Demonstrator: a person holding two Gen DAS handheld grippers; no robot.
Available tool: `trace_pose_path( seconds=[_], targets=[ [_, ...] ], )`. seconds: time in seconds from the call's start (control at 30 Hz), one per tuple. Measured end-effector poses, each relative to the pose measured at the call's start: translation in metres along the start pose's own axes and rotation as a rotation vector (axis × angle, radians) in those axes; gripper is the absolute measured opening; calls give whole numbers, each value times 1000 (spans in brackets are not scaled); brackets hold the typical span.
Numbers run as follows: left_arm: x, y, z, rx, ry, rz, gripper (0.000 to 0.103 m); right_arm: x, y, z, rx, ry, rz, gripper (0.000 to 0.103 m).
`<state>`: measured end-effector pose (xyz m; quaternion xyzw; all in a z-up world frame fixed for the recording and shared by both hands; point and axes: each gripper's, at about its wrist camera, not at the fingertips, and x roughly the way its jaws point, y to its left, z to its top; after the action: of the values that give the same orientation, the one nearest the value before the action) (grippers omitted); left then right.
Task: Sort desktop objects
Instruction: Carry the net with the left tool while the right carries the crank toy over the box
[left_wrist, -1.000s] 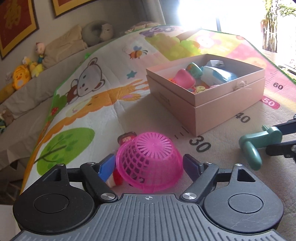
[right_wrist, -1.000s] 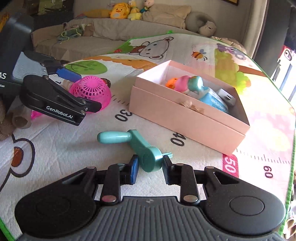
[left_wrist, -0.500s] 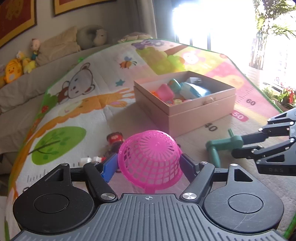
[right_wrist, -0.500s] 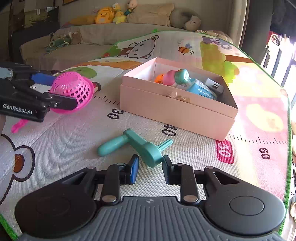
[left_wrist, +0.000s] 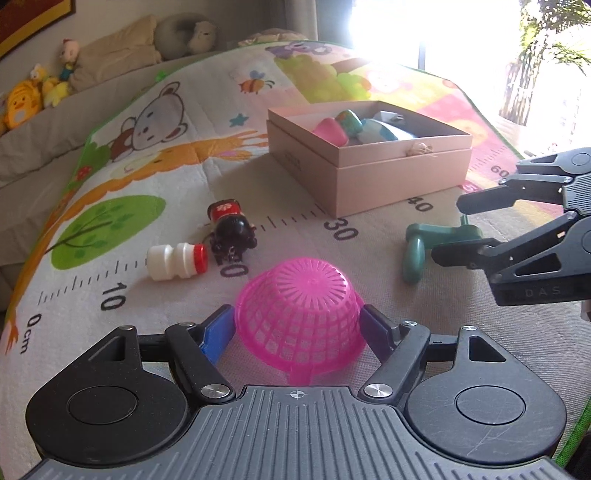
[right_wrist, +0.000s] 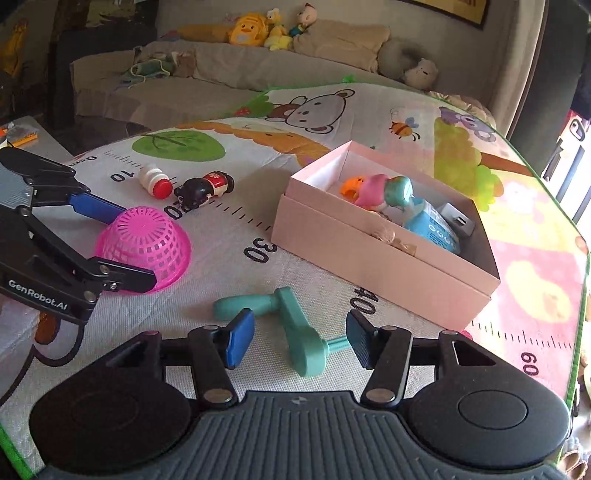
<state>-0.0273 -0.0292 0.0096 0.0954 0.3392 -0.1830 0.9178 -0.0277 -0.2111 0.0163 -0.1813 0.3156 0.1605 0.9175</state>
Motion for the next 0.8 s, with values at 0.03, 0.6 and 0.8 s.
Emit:
trace_pose_path(
  seconds=[0.03, 0.6, 0.8],
  targets=[
    [0, -2, 1, 6, 1, 1, 79, 6, -1, 2, -9, 12, 10, 54],
    [-51, -28, 56, 98, -163, -1, 77, -97, -49, 33, 101, -207, -24, 0],
    [-48, -23, 86, 39, -224, 19, 77, -106, -84, 31, 175, -210, 40, 4]
  ],
)
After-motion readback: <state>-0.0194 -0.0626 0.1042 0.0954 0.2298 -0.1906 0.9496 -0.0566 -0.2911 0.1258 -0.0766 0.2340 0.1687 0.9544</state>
